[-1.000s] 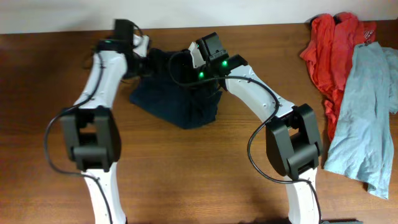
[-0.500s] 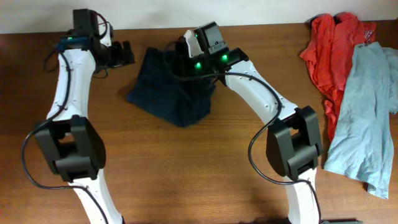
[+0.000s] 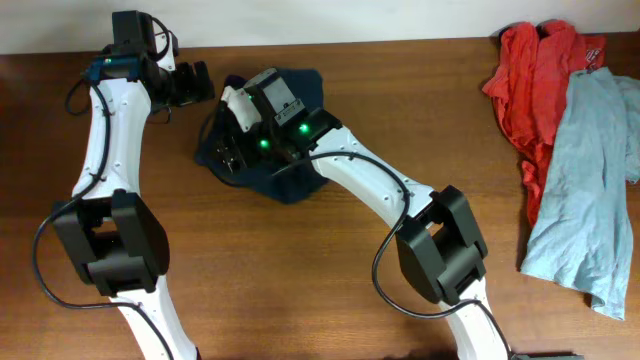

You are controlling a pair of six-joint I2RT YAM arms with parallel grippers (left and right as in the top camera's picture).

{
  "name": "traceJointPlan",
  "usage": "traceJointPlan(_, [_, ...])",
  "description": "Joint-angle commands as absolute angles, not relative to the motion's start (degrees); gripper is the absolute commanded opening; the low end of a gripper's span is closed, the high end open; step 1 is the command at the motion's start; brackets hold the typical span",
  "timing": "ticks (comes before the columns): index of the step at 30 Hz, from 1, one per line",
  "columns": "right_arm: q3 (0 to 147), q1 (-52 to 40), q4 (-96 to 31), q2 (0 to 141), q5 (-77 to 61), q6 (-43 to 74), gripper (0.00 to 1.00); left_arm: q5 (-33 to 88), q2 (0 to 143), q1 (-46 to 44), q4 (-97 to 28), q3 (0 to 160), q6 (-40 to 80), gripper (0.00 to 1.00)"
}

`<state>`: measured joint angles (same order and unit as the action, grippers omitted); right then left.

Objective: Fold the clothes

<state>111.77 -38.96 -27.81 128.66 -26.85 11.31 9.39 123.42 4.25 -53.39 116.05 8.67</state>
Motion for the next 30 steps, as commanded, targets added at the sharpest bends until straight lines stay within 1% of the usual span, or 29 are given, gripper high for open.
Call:
traceJointPlan(1, [113.0, -36.9, -27.2, 128.8, -31.7, 9.5, 0.78, 8.9, 121.5, 4.7, -53.5, 116.7, 9.2, 0.99])
traceJointPlan(7, [114.6, -34.0, -26.6, 126.5, -37.8, 9.5, 0.78, 8.9, 121.5, 5.0, -53.5, 116.7, 9.2, 0.99])
traceJointPlan(10, [117.5, -33.3, -26.6, 125.7, -41.3, 9.5, 0.82, 8.9, 121.5, 5.0, -53.5, 116.7, 9.2, 0.99])
traceJointPlan(13, [120.2, -33.3, -26.5, 125.7, -44.5, 9.5, 0.84, 8.4, 121.5, 5.0, -53.4, 116.7, 9.2, 0.99])
traceJointPlan(18, [120.8, -34.9, -26.9, 125.7, -45.0, 9.4, 0.85, 7.4, 121.5, 5.2, -53.1, 116.7, 9.2, 0.99])
traceJointPlan(21, [120.9, -34.8, -28.3, 125.6, -43.0, 9.5, 0.84, 7.5, 121.5, 6.0, -53.0, 116.7, 9.2, 0.99])
traceJointPlan(26, [121.2, -28.8, -38.3, 123.8, -30.9, 10.1, 0.94, 7.5, 121.5, 7.8, -54.1, 116.7, 9.2, 0.99])
traceJointPlan(30, [121.2, -22.9, -46.4, 123.7, -28.4, 7.6, 0.99, 7.5, 121.5, 8.9, -54.2, 116.7, 9.2, 0.99])
